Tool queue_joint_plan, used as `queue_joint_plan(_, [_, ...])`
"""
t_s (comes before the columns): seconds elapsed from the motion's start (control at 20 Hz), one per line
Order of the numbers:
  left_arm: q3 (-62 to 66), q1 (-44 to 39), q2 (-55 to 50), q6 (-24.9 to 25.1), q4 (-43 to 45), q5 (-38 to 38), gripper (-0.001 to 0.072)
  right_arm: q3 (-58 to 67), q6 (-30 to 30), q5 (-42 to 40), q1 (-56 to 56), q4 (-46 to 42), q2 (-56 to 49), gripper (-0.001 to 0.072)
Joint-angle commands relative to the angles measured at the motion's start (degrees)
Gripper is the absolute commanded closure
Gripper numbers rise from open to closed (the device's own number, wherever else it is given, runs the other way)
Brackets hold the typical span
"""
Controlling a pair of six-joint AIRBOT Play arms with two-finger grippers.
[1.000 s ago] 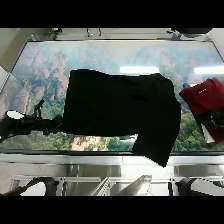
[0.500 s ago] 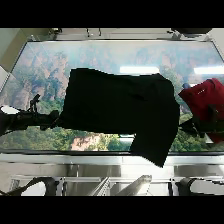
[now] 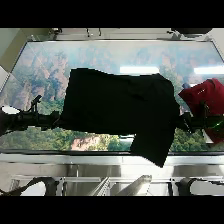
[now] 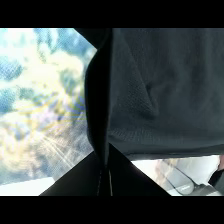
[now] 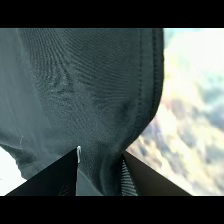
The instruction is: Fold the shirts.
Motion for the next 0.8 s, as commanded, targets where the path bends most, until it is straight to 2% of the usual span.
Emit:
queue_joint_plan(0.0, [0.0,0.0,0.0,0.5,0.0,-0.2,0.069,-0.4,-1.6,0.8,0.2,0.3,-0.1,0.0389])
queue_joint_plan(0.1, [0.0,0.1,0.0,0.5,0.0,-0.2,0.069,-1.2,-1.8,1.3,0.3,0.3,-0.1,0.0403])
queue_joint_plan(0.2, [0.0,0.1,0.0,0.5,0.0,-0.2,0.069,-1.2,-3.2,3.7,0.2,0.6,0.0,0.069])
queue_joint_plan(0.3, [0.8,0.4,0.0,1.7,-2.1,-2.5,0.0688,-0.8,-3.3,6.6,0.1,0.7,0.7,0.0691])
queue_joint_plan(0.35, [2.0,0.9,0.2,4.1,-5.4,-5.5,0.0688,-0.2,-3.3,8.3,0.0,1.9,1.7,0.0692])
queue_joint_plan(0.45, [6.3,3.0,2.8,9.2,-18.0,-13.9,0.0689,2.5,-3.5,13.7,-0.2,8.8,5.8,0.0692])
queue_joint_plan(0.6, [16.7,7.8,10.4,15.8,-43.0,-29.2,0.0689,10.8,-4.8,27.0,-2.0,32.1,17.3,0.0691])
queue_joint_plan(0.65, [21.0,9.9,13.0,16.2,-50.6,-33.1,0.0689,14.4,-4.8,29.0,-3.3,40.1,22.5,0.0691])
queue_joint_plan(0.75, [29.9,15.4,18.2,16.1,-64.5,-37.5,0.0688,21.3,-4.8,27.0,-6.1,50.3,32.2,0.0691])
